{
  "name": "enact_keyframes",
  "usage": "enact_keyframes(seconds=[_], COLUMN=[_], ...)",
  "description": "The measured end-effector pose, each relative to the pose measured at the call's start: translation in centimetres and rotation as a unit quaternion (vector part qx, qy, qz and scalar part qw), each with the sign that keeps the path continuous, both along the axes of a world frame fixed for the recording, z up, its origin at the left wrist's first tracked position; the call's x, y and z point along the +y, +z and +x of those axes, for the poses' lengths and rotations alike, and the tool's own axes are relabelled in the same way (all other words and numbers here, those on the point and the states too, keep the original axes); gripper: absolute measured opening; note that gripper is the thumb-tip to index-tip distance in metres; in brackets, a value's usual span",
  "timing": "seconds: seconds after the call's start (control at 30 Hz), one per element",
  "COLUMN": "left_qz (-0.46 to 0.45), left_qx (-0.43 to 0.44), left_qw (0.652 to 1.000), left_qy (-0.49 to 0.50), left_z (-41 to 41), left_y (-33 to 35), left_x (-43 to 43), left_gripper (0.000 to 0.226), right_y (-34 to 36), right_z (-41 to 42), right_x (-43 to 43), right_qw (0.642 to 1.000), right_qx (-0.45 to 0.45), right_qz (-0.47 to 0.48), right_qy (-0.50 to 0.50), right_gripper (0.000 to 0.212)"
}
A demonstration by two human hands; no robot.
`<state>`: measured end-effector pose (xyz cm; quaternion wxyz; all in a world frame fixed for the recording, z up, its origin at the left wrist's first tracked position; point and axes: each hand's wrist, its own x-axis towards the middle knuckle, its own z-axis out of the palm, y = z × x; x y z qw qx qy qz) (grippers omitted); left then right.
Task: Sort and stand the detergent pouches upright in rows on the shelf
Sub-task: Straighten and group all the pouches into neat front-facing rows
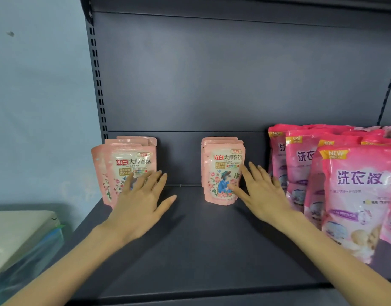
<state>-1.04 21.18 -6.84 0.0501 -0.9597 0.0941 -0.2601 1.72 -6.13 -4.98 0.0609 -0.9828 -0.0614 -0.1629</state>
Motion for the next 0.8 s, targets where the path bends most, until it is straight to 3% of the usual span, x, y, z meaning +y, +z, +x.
enact_keyframes(seconds=[0.23, 0.4, 0.8], left_qz=[-0.002, -0.015, -0.021], left_qx=[-0.049, -0.048, -0.048], left_qw=[0.999, 0.997, 0.994], left_qy=[0.021, 0.056, 0.092], left_z=[-2.0, -3.0, -2.4], left_y=[1.0, 1.4, 1.4], left_x=[4.3, 7.9, 13.4], left_gripper=[0.065, 0.074, 0.063], right_y=[0.6, 1.0, -0.1], right_z=[-2.7, -3.0, -2.4], right_x=[4.3, 7.5, 10.7], right_qw=[0.997, 0.993, 0.996], right_qx=[-0.036, -0.073, -0.055], right_qz=[-0.068, -0.089, -0.067], right_qy=[0.017, 0.017, 0.018], right_gripper=[0.067, 0.097, 0.094])
